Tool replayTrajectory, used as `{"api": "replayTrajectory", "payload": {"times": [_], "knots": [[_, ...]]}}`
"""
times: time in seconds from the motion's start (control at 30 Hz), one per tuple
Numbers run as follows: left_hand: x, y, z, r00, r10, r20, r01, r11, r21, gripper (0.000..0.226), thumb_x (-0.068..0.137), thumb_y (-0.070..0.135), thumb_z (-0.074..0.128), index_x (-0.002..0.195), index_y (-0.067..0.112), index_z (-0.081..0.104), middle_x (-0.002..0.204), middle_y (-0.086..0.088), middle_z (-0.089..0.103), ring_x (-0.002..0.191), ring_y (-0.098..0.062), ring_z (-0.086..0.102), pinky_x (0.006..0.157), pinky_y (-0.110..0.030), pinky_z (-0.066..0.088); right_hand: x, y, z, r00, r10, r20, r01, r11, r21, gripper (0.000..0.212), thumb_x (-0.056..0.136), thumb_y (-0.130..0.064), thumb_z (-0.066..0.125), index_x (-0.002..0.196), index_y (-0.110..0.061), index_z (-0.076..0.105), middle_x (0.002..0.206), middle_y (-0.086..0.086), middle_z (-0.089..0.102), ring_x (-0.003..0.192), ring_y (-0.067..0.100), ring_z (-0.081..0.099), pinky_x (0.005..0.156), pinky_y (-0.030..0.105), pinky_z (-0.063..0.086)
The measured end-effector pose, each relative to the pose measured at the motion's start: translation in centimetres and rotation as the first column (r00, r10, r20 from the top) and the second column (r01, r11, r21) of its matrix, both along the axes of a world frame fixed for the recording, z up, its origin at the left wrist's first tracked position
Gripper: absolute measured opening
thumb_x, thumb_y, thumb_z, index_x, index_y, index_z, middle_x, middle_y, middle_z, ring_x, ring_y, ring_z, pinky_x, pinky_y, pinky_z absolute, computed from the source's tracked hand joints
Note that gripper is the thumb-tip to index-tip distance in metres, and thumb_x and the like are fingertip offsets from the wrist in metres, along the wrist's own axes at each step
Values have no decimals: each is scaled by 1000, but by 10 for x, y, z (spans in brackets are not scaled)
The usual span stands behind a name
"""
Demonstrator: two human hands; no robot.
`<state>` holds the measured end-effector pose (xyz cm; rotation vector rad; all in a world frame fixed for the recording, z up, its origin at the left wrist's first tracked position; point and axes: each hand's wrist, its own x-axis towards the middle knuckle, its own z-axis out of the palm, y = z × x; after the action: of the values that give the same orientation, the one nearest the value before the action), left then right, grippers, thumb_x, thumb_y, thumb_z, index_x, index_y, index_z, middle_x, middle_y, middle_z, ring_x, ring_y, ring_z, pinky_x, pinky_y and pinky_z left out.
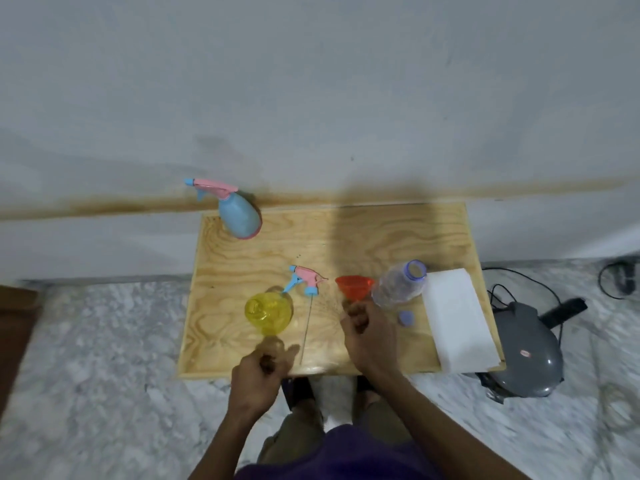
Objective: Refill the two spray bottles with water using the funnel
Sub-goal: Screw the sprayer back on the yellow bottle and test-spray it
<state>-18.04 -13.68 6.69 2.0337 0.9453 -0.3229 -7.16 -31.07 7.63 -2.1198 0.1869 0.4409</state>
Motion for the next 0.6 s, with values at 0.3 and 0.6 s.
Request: {"api": "replayTrajectory", "payload": {"times": [0.3, 0.6], "knots": [[19, 42, -20, 927, 125, 353, -115, 992, -49, 99, 65, 39, 91, 147, 25, 38, 142, 2, 51, 127, -10, 50, 99, -29, 47, 29, 103, -63, 994, 99, -48, -108, 962, -252, 27, 96, -31, 59, 115, -12, 60, 110, 9, 68, 102, 31, 64, 73, 30, 37], [28, 52, -38, 868, 97, 486, -47, 992, -114, 73, 76, 51, 80, 139, 29, 51, 134, 9, 60, 125, -10, 57, 101, -42, 51, 36, 125, -85, 991, -88, -102, 59, 963, -261, 34, 95, -31, 58, 122, -10, 62, 123, 16, 61, 112, 35, 59, 84, 36, 45]]}}
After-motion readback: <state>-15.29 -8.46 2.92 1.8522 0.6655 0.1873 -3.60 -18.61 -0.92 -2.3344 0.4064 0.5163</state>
